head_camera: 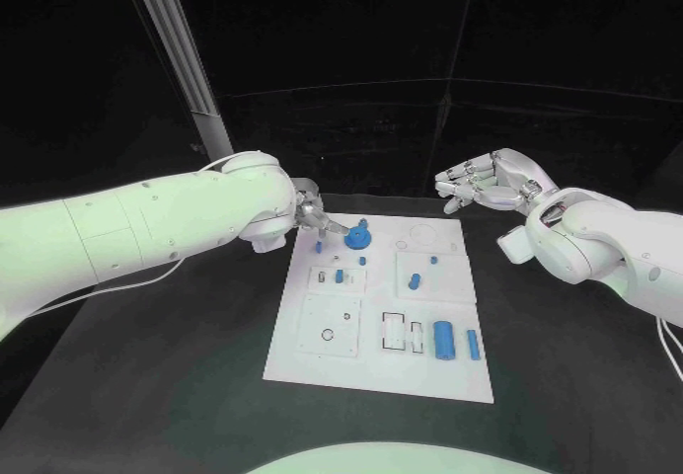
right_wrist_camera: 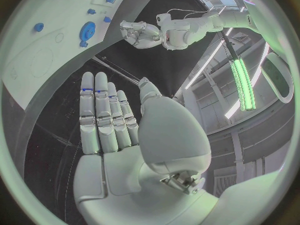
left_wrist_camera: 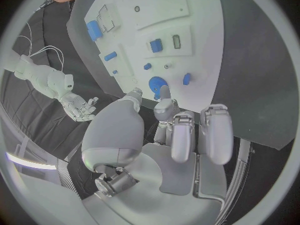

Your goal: Assemble the parts on the task board

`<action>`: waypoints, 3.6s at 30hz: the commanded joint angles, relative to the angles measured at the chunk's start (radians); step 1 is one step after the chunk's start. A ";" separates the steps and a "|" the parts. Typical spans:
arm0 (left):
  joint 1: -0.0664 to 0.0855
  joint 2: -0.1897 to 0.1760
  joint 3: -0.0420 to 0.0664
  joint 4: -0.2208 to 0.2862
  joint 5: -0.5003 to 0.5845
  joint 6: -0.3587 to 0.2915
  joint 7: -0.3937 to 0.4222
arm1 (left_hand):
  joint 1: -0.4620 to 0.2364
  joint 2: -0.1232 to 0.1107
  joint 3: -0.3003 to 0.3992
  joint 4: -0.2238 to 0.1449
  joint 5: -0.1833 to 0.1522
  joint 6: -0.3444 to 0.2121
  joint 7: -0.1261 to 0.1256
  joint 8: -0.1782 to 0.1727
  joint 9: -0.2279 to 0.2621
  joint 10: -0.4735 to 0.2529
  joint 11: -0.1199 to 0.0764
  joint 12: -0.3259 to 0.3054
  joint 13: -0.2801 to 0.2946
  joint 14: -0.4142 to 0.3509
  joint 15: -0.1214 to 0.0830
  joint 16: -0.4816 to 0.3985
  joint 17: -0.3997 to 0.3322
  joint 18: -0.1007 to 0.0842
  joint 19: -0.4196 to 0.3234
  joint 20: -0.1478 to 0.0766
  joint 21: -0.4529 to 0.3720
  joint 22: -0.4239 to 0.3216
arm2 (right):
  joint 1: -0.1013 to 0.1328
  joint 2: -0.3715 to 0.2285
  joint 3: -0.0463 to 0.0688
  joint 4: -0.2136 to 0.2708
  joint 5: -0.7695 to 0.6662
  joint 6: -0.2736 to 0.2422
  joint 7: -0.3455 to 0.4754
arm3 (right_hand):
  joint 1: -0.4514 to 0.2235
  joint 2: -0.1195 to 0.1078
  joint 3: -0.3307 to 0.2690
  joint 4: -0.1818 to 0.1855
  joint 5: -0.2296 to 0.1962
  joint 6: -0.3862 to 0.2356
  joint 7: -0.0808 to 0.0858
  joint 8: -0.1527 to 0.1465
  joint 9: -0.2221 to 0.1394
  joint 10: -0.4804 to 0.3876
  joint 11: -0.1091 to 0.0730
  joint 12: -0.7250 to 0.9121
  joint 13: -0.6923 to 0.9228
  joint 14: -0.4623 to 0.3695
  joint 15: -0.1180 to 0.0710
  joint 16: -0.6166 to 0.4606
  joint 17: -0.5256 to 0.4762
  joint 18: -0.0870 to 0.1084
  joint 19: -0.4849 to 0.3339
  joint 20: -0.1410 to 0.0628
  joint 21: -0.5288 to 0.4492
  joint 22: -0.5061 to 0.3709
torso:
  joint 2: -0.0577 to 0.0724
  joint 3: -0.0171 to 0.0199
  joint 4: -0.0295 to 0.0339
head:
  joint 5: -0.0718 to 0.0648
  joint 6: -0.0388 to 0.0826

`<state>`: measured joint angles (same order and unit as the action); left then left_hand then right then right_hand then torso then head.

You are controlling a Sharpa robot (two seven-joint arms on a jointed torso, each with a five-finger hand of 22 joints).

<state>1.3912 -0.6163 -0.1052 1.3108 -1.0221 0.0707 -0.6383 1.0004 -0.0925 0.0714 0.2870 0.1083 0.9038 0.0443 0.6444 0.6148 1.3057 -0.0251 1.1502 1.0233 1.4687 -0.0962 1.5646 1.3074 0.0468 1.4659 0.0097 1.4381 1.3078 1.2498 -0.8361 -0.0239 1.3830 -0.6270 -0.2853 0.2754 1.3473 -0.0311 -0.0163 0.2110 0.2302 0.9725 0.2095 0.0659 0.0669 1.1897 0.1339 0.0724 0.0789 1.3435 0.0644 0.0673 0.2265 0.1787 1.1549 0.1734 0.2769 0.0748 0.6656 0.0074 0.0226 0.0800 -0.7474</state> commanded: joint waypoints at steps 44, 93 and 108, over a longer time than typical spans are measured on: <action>-0.045 0.211 -0.025 -0.414 -0.042 0.220 0.073 | 0.072 0.048 -0.067 -0.003 -0.002 0.005 0.007 -0.031 -0.037 -0.019 0.006 -0.005 -0.014 0.102 0.016 0.006 0.263 -0.001 0.027 0.019 -0.003 0.059 | 0.002 0.027 0.001 -0.012 0.003 0.014 0.010 | -0.002 0.008 -0.013 -0.009 0.017 -0.009 -0.003 0.002 0.001 -0.011 0.002 0.009 0.003 0.000 0.007 -0.002 -0.002 0.006 0.008 0.004 -0.014 -0.004 | 0.004 -0.0029 -0.0039 | 0.007 -0.010; -0.048 0.199 -0.025 -0.396 0.043 0.223 0.133 | 0.363 0.166 0.138 -0.166 -0.039 0.002 -0.008 -0.041 -0.066 -0.022 -0.006 -0.013 -0.028 0.102 0.003 0.006 0.263 0.000 0.025 0.005 -0.009 0.059 | 0.002 0.034 0.001 -0.030 0.003 0.018 0.008 | 0.001 0.010 -0.014 -0.012 0.021 -0.009 -0.003 0.002 0.001 -0.012 0.002 0.009 0.003 -0.001 0.007 -0.002 -0.003 0.006 0.010 0.004 -0.016 -0.005 | 0.005 -0.0034 -0.0037 | 0.005 -0.015; -0.037 0.102 -0.024 -0.252 0.056 0.113 0.149 | 0.310 0.104 0.318 -0.203 -0.060 0.007 -0.006 -0.026 -0.062 -0.007 -0.008 -0.015 -0.033 0.102 0.006 0.006 0.263 -0.001 0.027 0.007 -0.009 0.065 | 0.002 0.033 0.001 -0.033 0.003 0.020 0.007 | 0.002 0.012 -0.015 -0.013 0.022 -0.009 -0.003 0.002 0.001 -0.012 0.002 0.010 0.003 -0.001 0.007 -0.002 -0.003 0.006 0.010 0.004 -0.017 -0.005 | 0.004 -0.0029 -0.0019 | 0.012 -0.016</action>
<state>1.3520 -0.5065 -0.1301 1.0408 -0.9774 0.2442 -0.5083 1.3115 0.0169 0.2894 0.1783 0.0529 0.9079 0.0407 0.6136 0.5507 1.2905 -0.0340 1.1385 0.9902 1.4652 -0.0856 1.5646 1.3074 0.0466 1.4658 0.0232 1.4317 1.3078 1.2496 -0.8024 -0.0240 1.3498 -0.6269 -0.2724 0.2750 1.3475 -0.0310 -0.0286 0.1985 0.2488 0.9693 0.2062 0.0659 0.0669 1.1861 0.1376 0.0762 0.0807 1.3435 0.0644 0.0674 0.2252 0.1786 1.1584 0.1769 0.2669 0.0717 0.6692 0.0050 0.0203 0.0906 -0.7641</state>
